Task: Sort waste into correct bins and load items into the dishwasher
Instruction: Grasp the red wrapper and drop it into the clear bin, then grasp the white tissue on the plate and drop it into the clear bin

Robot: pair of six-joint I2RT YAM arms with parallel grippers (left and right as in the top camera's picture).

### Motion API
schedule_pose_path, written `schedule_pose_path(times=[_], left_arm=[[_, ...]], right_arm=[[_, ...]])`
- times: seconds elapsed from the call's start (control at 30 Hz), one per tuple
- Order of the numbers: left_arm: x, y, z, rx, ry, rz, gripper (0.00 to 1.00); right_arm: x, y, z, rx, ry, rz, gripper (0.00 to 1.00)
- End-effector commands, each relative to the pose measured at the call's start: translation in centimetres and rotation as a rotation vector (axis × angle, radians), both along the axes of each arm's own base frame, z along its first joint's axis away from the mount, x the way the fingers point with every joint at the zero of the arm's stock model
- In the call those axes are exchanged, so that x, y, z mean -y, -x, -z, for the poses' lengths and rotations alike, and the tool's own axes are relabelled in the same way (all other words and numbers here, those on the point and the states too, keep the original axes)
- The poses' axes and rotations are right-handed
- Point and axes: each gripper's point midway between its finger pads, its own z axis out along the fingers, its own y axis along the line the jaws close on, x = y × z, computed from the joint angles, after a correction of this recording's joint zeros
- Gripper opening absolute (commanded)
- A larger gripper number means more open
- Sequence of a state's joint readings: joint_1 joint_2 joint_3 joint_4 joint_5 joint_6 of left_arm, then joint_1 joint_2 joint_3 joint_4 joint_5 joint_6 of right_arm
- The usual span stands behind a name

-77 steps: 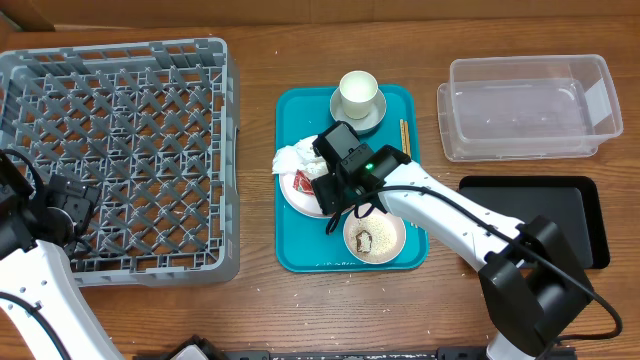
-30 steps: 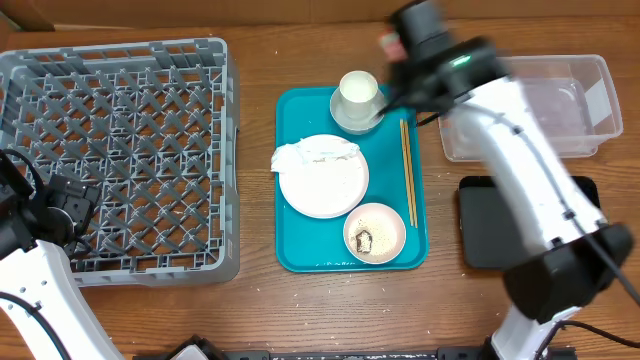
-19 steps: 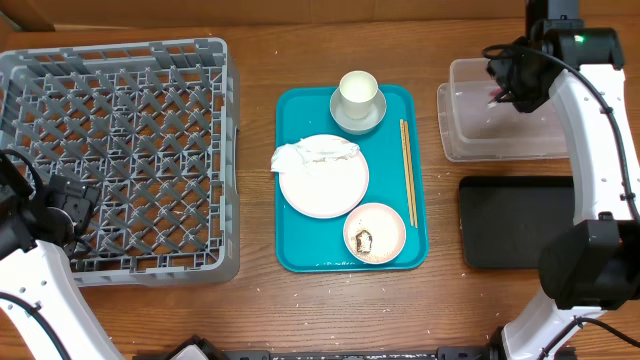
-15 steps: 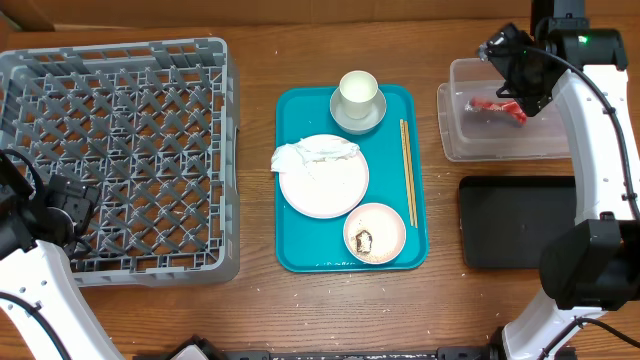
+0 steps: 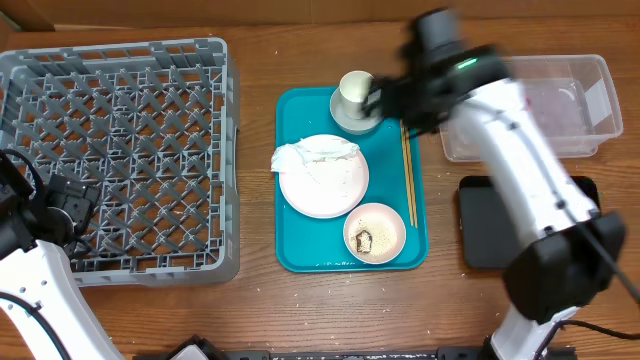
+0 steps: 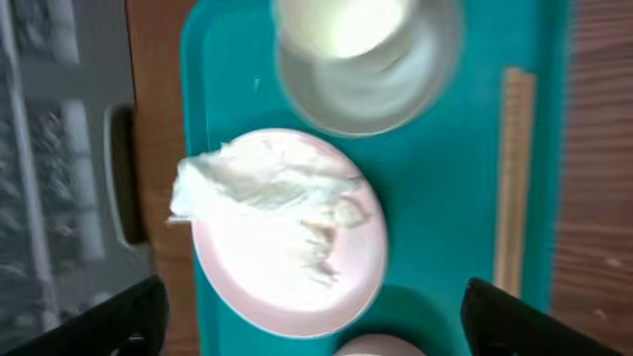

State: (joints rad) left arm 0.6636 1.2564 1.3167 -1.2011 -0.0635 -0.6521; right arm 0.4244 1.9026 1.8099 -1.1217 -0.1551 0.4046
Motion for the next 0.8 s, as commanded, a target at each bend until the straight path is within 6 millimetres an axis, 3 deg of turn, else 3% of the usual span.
schedule_pose_path(times=[0.0,0.17,0.53,0.67,0.77], left_arm=[[-0.2,-0.1,-1.1,0.031,-0.019,-0.009,1.0],[-0.2,-0.1,-1.1,0.032,-0.019,-0.009,1.0],[-0.2,-0.1,-1.1,0.031,-0.019,-0.009,1.0],[-0.2,-0.1,-1.1,0.031,-0.019,-0.008,1.0],[-0.2,-0.1,-1.1,0.031,-0.019,-0.009,1.0]], right_arm=[[-1.8,1.9,2.3,0.091,0.201,-0.078,0.97],[-5.5,3.8,6.4,0.135,0.242,-0.16,0.97],[-6.9,3.4,12.8,0.067,0.255,-0.154,0.89],[-6.7,3.9,15.2,0.01,0.276,-0.143,0.82],[-6.6,4.0,15.8,-0.006,0.279,-0.126,0.63]])
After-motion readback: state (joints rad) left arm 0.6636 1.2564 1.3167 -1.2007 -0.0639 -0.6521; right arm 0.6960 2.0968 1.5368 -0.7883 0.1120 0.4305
